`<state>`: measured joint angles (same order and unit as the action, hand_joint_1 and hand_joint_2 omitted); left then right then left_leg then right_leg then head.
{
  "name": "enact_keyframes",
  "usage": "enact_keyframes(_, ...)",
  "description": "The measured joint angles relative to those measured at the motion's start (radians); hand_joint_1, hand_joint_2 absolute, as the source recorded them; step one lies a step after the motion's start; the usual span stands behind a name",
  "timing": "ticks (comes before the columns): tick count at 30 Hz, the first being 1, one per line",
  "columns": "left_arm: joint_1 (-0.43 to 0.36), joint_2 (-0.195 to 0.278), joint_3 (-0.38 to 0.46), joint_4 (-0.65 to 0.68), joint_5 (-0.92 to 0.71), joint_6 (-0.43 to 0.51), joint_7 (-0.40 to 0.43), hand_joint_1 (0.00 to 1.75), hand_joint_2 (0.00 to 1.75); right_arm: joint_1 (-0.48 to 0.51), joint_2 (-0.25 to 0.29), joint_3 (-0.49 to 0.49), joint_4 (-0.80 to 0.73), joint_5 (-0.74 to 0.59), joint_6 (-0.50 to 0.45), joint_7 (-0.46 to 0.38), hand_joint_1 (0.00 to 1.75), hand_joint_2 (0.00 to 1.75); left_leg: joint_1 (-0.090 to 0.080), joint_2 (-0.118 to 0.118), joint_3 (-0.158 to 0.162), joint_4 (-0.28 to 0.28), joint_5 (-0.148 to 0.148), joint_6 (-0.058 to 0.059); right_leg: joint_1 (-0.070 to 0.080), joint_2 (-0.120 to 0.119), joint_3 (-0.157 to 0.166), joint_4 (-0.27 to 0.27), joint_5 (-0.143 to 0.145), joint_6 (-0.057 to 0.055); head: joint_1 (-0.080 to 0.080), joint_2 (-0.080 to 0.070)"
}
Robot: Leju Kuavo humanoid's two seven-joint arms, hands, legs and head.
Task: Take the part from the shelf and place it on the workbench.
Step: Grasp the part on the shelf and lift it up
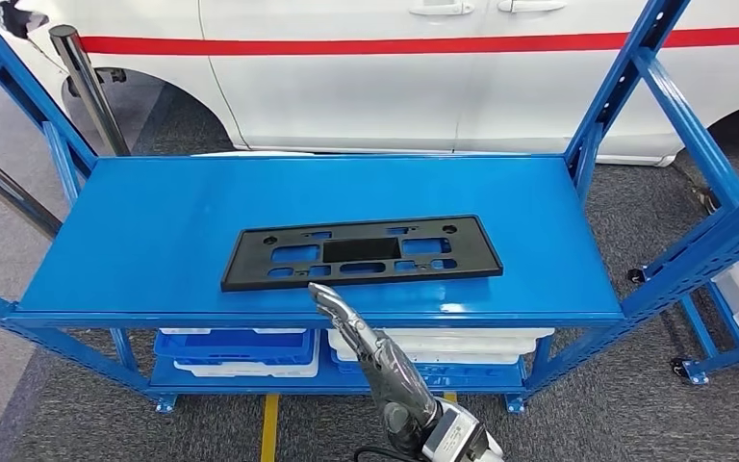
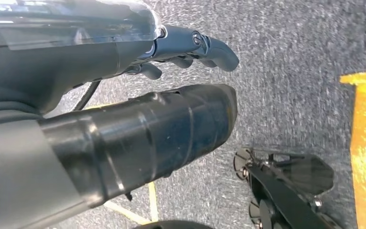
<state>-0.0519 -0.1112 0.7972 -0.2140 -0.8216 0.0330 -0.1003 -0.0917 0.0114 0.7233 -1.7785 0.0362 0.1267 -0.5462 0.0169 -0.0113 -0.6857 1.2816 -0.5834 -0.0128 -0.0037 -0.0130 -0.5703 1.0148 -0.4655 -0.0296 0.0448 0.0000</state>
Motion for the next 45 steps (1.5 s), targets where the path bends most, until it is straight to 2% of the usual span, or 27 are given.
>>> enact_keyframes(2, 0.000, 0.002, 0.000, 0.000, 0.000, 0.000, 0.000, 0.00, 0.00, 0.000, 0.000, 0.000, 0.001, 0.000, 0.000, 0.000, 0.00, 0.00, 0.002, 0.007, 0.062, -0.125, 0.065, 0.000, -0.001, 0.000, 0.000, 0.009, -0.005, 0.005, 0.000, 0.000)
enact_keyframes(4, -0.002, 0.002, 0.000, 0.000, 0.000, 0.000, 0.000, 0.00, 0.00, 0.000, 0.000, 0.000, 0.001, 0.000, 0.000, 0.000, 0.00, 0.00, 0.000, 0.011, 0.113, -0.229, 0.098, 0.005, 0.002, -0.001, -0.004, 0.021, -0.012, 0.016, 0.000, 0.000)
enact_keyframes(5, -0.003, 0.002, 0.000, 0.000, 0.000, 0.000, 0.000, 0.00, 0.00, -0.001, 0.000, 0.000, 0.001, 0.000, 0.000, 0.000, 0.00, 0.00, -0.001, 0.011, 0.120, -0.246, 0.098, 0.009, 0.005, -0.001, -0.006, 0.023, -0.013, 0.020, 0.001, 0.000)
enact_keyframes(8, -0.002, 0.002, 0.000, 0.000, 0.000, 0.000, 0.000, 0.00, 0.00, -0.001, 0.000, 0.000, 0.001, 0.000, 0.000, 0.001, 0.00, 0.00, -0.001, 0.008, 0.121, -0.252, 0.104, 0.026, 0.004, 0.001, -0.008, 0.027, -0.016, 0.035, 0.001, 0.000)
enact_keyframes(10, -0.002, 0.001, 0.001, 0.000, 0.000, 0.000, 0.000, 0.00, 0.00, -0.001, 0.000, 0.000, 0.001, 0.000, 0.000, 0.001, 0.00, 0.87, 0.002, 0.009, 0.121, -0.258, 0.110, 0.038, 0.000, 0.005, -0.031, 0.082, -0.055, 0.046, 0.002, 0.000)
enact_keyframes(12, -0.003, 0.001, 0.001, 0.000, 0.000, 0.000, 0.000, 0.00, 0.00, 0.000, -0.001, 0.000, 0.002, -0.001, 0.000, 0.001, 0.00, 1.75, 0.002, 0.009, 0.119, -0.259, 0.111, 0.044, -0.004, 0.008, -0.088, 0.205, -0.120, 0.055, 0.002, 0.000)
enact_keyframes(13, -0.003, 0.001, 0.001, 0.000, 0.000, 0.000, 0.000, 0.00, 0.00, 0.001, -0.001, 0.000, 0.003, -0.001, 0.000, 0.001, 0.00, 1.75, 0.002, 0.009, 0.118, -0.258, 0.112, 0.045, -0.005, 0.008, -0.116, 0.264, -0.142, 0.058, 0.002, 0.000)
enact_keyframes(14, -0.002, 0.001, 0.002, 0.000, 0.001, 0.000, 0.000, 0.00, 0.00, 0.001, -0.002, 0.000, 0.004, -0.002, 0.000, 0.001, 0.00, 1.75, 0.002, 0.008, 0.118, -0.258, 0.111, 0.045, -0.006, 0.008, -0.131, 0.296, -0.145, 0.060, 0.002, 0.000)
enact_keyframes(15, -0.002, 0.001, 0.002, 0.000, 0.001, -0.001, 0.000, 0.00, 0.00, 0.002, -0.002, 0.000, 0.006, -0.001, 0.001, 0.002, 0.00, 1.75, 0.002, 0.007, 0.119, -0.258, 0.111, 0.045, -0.007, 0.008, -0.129, 0.289, -0.129, 0.059, 0.002, 0.000)
enact_keyframes(16, -0.002, 0.001, 0.003, 0.000, 0.002, -0.001, 0.000, 0.00, 0.00, 0.002, -0.002, 0.000, 0.007, 0.000, 0.002, 0.003, 0.00, 1.75, 0.002, 0.005, 0.121, -0.258, 0.111, 0.044, -0.008, 0.009, -0.107, 0.244, -0.096, 0.057, 0.002, 0.000)
enact_keyframes(17, -0.002, 0.001, 0.003, 0.000, 0.004, -0.002, 0.000, 0.00, 0.00, 0.002, -0.002, 0.000, 0.008, 0.004, 0.002, 0.005, 0.00, 1.75, 0.002, 0.003, 0.123, -0.258, 0.110, 0.043, -0.008, 0.010, -0.073, 0.172, -0.057, 0.053, 0.002, 0.000)
enact_keyframes(19, -0.003, 0.000, 0.005, 0.000, 0.007, -0.003, 0.000, 0.00, 0.00, 0.000, 0.000, 0.001, 0.011, 0.023, -0.008, 0.017, 0.00, 1.75, -0.001, 0.001, 0.123, -0.257, 0.108, 0.037, -0.004, 0.014, -0.017, 0.053, -0.014, 0.044, 0.002, 0.000)
enact_keyframes(21, -0.003, -0.001, 0.011, 0.000, 0.010, -0.003, 0.000, 0.00, 0.00, -0.002, 0.001, 0.005, 0.012, 0.060, -0.044, 0.042, 0.00, 1.75, -0.002, 0.000, 0.121, -0.259, 0.108, 0.026, 0.002, 0.016, -0.005, 0.018, -0.013, 0.037, 0.001, 0.000)
enact_keyframes(24, -0.002, 0.000, 0.024, 0.000, 0.012, -0.003, 0.000, 0.00, 0.00, -0.006, 0.002, 0.012, 0.013, 0.128, -0.130, 0.097, 0.00, 1.75, -0.001, 0.001, 0.118, -0.250, 0.097, 0.009, -0.004, 0.014, 0.000, 0.002, -0.004, 0.021, 0.001, 0.000)
enact_keyframes(26, -0.002, 0.001, 0.029, 0.000, 0.010, -0.003, 0.001, 0.00, 0.00, -0.014, 0.003, 0.014, 0.016, 0.193, -0.203, 0.142, 0.00, 1.75, 0.001, 0.004, 0.084, -0.170, 0.046, 0.004, -0.007, 0.010, 0.006, -0.007, 0.000, 0.011, 0.000, 0.000)
enact_keyframes(28, -0.001, 0.001, 0.031, 0.000, 0.003, -0.004, 0.002, 0.00, 0.00, -0.025, 0.003, 0.014, 0.024, 0.285, -0.286, 0.178, 0.00, 1.75, 0.001, 0.005, 0.024, -0.040, -0.015, 0.000, -0.006, 0.006, 0.006, -0.008, 0.000, 0.007, 0.000, 0.000)
enact_keyframes(29, 0.000, 0.001, 0.032, 0.000, -0.001, -0.005, 0.004, 0.00, 0.00, -0.030, 0.003, 0.015, 0.029, 0.340, -0.326, 0.194, 0.00, 1.75, 0.001, 0.005, 0.004, 0.002, -0.024, -0.002, -0.005, 0.005, 0.006, -0.007, 0.000, 0.007, 0.000, 0.000)
enact_keyframes(30, 0.001, 0.002, 0.034, 0.000, -0.005, -0.005, 0.005, 0.00, 0.00, -0.035, 0.003, 0.016, 0.036, 0.404, -0.366, 0.212, 0.00, 1.75, 0.002, 0.005, -0.001, 0.009, -0.014, -0.003, -0.005, 0.005, 0.006, -0.005, -0.001, 0.006, 0.000, 0.000)
enact_keyframes(31, 0.001, 0.003, 0.036, 0.000, -0.009, -0.006, 0.006, 0.00, 0.00, -0.040, 0.003, 0.018, 0.042, 0.471, -0.404, 0.231, 0.00, 1.75, 0.003, 0.005, 0.014, -0.023, 0.014, -0.003, -0.005, 0.005, 0.007, -0.003, -0.003, 0.007, 0.000, 0.000)
enact_keyframes(33, 0.001, 0.006, 0.042, 0.000, -0.016, -0.006, 0.009, 0.00, 0.00, -0.047, 0.004, 0.024, 0.055, 0.621, -0.480, 0.280, 0.00, 1.75, 0.003, 0.007, 0.075, -0.152, 0.080, -0.003, -0.004, 0.005, 0.006, 0.007, -0.010, 0.014, 0.000, 0.000)
enact_keyframes(35, -0.001, 0.008, 0.048, 0.000, -0.024, -0.007, 0.010, 0.00, 0.00, -0.053, 0.004, 0.032, 0.072, 0.763, -0.545, 0.334, 0.00, 1.75, 0.002, 0.007, 0.112, -0.236, 0.105, 0.004, -0.001, 0.006, 0.001, 0.019, -0.016, 0.024, 0.000, 0.000)
enact_keyframes(38, -0.001, 0.008, 0.052, 0.000, -0.036, -0.007, 0.012, 0.00, 0.00, -0.060, 0.005, 0.042, 0.101, 0.918, -0.610, 0.403, 0.00, 1.75, -0.001, 0.006, 0.113, -0.248, 0.105, 0.020, -0.001, 0.006, -0.004, 0.023, -0.018, 0.037, 0.001, 0.000)
enact_keyframes(40, -0.001, 0.008, 0.054, 0.000, -0.043, -0.007, 0.013, 0.00, 0.00, -0.065, 0.005, 0.043, 0.121, 1.005, -0.642, 0.445, 0.00, 1.75, 0.001, 0.006, 0.114, -0.252, 0.110, 0.033, -0.003, 0.007, -0.018, 0.057, -0.043, 0.047, 0.001, 0.000)
enact_keyframes(41, -0.002, 0.008, 0.056, 0.000, -0.047, -0.007, 0.013, 0.00, 0.00, -0.068, 0.005, 0.043, 0.131, 1.045, -0.654, 0.464, 0.00, 1.75, 0.002, 0.007, 0.114, -0.254, 0.112, 0.038, -0.005, 0.008, -0.039, 0.103, -0.071, 0.051, 0.001, 0.000)
enact_keyframes(43, -0.003, 0.009, 0.062, 0.000, -0.053, -0.007, 0.013, 0.00, 0.00, -0.072, 0.004, 0.043, 0.152, 1.113, -0.666, 0.500, 0.00, 1.75, 0.001, 0.007, 0.112, -0.254, 0.112, 0.043, -0.007, 0.009, -0.100, 0.234, -0.131, 0.058, 0.001, 0.000)
enact_keyframes(44, -0.003, 0.009, 0.065, 0.000, -0.055, -0.007, 0.013, 0.00, 0.00, -0.073, 0.004, 0.043, 0.163, 1.140, -0.667, 0.516, 0.00, 1.75, 0.001, 0.007, 0.112, -0.254, 0.112, 0.044, -0.007, 0.009, -0.125, 0.285, -0.145, 0.059, 0.001, 0.000)
enact_keyframes(45, -0.003, 0.010, 0.069, 0.000, -0.058, -0.007, 0.013, 0.00, 0.00, -0.075, 0.003, 0.043, 0.175, 1.167, -0.666, 0.533, 0.00, 1.75, 0.000, 0.006, 0.113, -0.254, 0.111, 0.044, -0.008, 0.009, -0.135, 0.303, -0.140, 0.058, 0.001, 0.000)
